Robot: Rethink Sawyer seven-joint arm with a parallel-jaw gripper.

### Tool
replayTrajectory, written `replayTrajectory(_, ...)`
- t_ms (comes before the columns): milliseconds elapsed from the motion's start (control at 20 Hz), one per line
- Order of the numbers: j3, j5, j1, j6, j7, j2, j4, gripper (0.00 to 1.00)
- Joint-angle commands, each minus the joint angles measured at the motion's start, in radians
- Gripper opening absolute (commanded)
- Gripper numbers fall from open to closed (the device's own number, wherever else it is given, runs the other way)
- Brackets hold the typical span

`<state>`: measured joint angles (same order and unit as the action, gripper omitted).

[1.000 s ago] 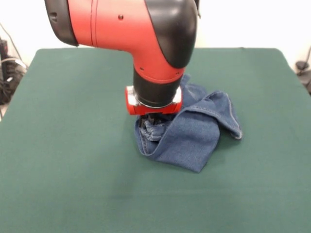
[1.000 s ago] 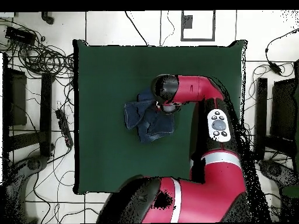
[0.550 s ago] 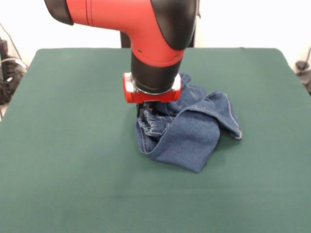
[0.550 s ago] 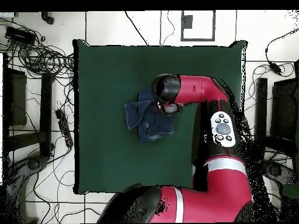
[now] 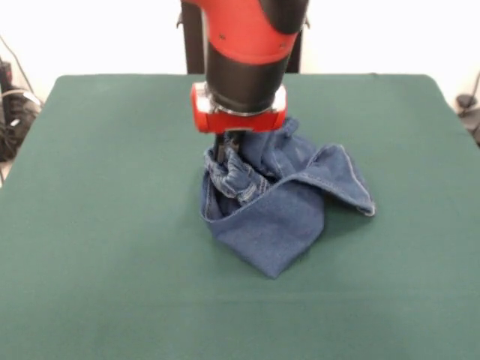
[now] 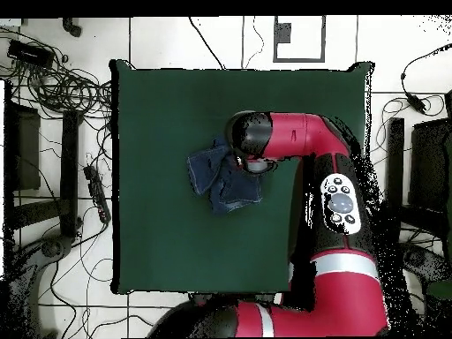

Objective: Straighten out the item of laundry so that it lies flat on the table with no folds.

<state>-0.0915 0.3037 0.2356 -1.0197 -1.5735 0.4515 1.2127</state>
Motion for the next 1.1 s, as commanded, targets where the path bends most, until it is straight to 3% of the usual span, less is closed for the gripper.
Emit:
replayTrajectory(50,-0.040,-0.036,-0.072,-0.106,-0.032,0.173,0.135,0.00)
replayTrajectory(200,-0.028,-0.055,-0.101,-0.122,-0.075,0.236,0.168,0.00)
replayTrajectory(500,-0.002,-0.059,-0.163,-0.185,-0.147,0.270,0.147,0.00)
replayTrajectory(1100,-0.014,-0.134,-0.166,-0.189,-0.146,0.307,0.152,0.00)
